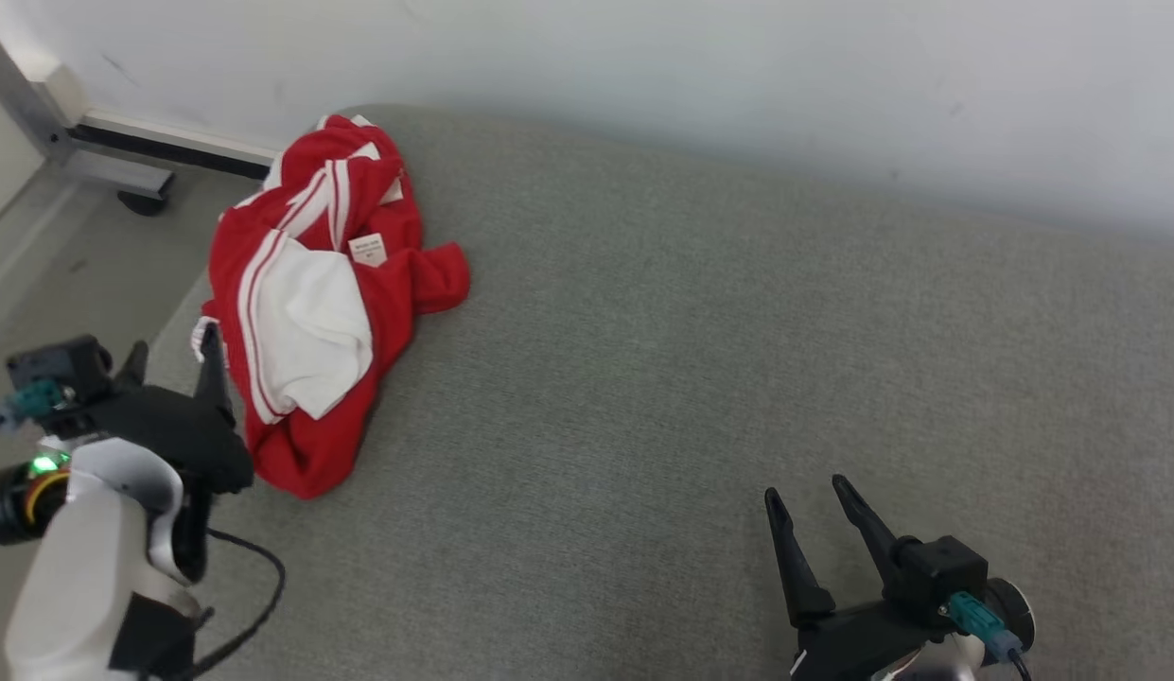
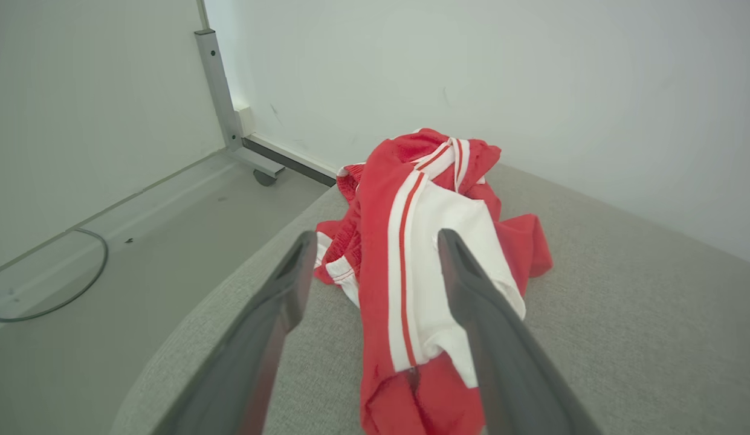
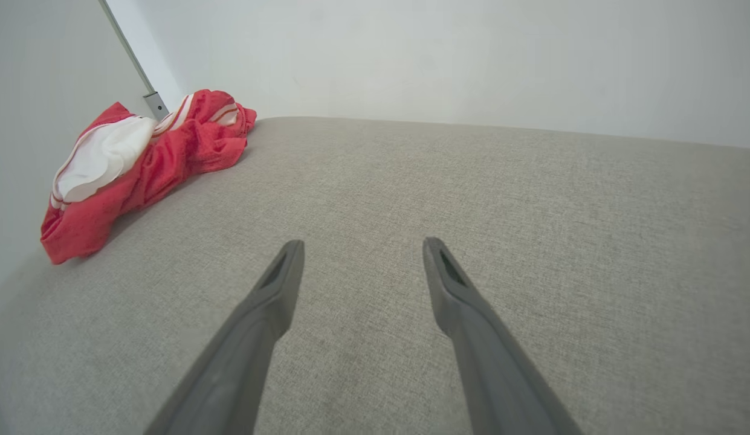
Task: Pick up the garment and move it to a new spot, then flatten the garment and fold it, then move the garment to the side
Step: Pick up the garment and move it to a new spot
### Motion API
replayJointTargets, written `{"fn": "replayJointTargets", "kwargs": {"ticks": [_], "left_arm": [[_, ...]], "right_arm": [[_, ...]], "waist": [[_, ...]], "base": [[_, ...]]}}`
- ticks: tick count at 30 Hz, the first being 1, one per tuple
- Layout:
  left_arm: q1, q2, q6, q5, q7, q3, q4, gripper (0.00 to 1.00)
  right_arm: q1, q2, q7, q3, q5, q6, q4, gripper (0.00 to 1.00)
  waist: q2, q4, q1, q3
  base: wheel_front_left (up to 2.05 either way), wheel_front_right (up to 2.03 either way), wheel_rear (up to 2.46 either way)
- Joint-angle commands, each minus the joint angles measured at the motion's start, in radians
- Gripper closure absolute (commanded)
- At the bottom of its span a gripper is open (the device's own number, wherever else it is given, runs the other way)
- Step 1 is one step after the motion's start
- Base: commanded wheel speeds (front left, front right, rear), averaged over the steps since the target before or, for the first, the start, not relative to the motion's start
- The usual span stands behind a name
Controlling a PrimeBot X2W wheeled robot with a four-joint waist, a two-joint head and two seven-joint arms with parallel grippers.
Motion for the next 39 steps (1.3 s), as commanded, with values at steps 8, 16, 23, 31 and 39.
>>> {"fn": "replayJointTargets", "kwargs": {"ticks": [8, 16, 23, 31, 39], "left_arm": [[-0.13, 0.095, 0.024, -0.052, 0.094, 0.042, 0.108, 0.0], [-0.155, 0.131, 0.042, -0.08, 0.155, 0.066, 0.171, 0.0], [-0.151, 0.168, 0.076, -0.064, 0.238, 0.048, 0.205, 1.0], [-0.17, 0.216, 0.063, -0.058, 0.282, 0.027, 0.124, 1.0], [-0.197, 0.271, 0.038, -0.041, 0.398, -0.014, -0.079, 1.0]], "right_arm": [[0.007, 0.0, 0.052, 0.004, -0.034, 0.003, -0.113, 0.0], [0.012, 0.0, 0.062, -0.006, -0.021, 0.003, -0.152, 0.0], [0.012, 0.0, 0.055, 0.005, -0.002, 0.003, -0.149, 0.0], [-0.001, 0.0, 0.022, 0.024, 0.043, 0.003, -0.098, 0.0], [0.0, 0.0, -0.034, 0.037, 0.109, 0.003, -0.016, 0.0]], "waist": [[-0.0001, -0.192, -0.0002, 0.185], [-0.0001, -0.239, -0.0002, 0.208], [-0.0001, -0.251, -0.0002, 0.199], [-0.0001, -0.221, -0.0002, 0.132], [-0.0001, -0.197, -0.0002, 0.026]], "base": [[0.0, 0.0, 0.0], [0.0, 0.0, 0.0], [0.0, 0.0, 0.0], [0.0, 0.0, 0.0], [0.0, 0.0, 0.0]]}}
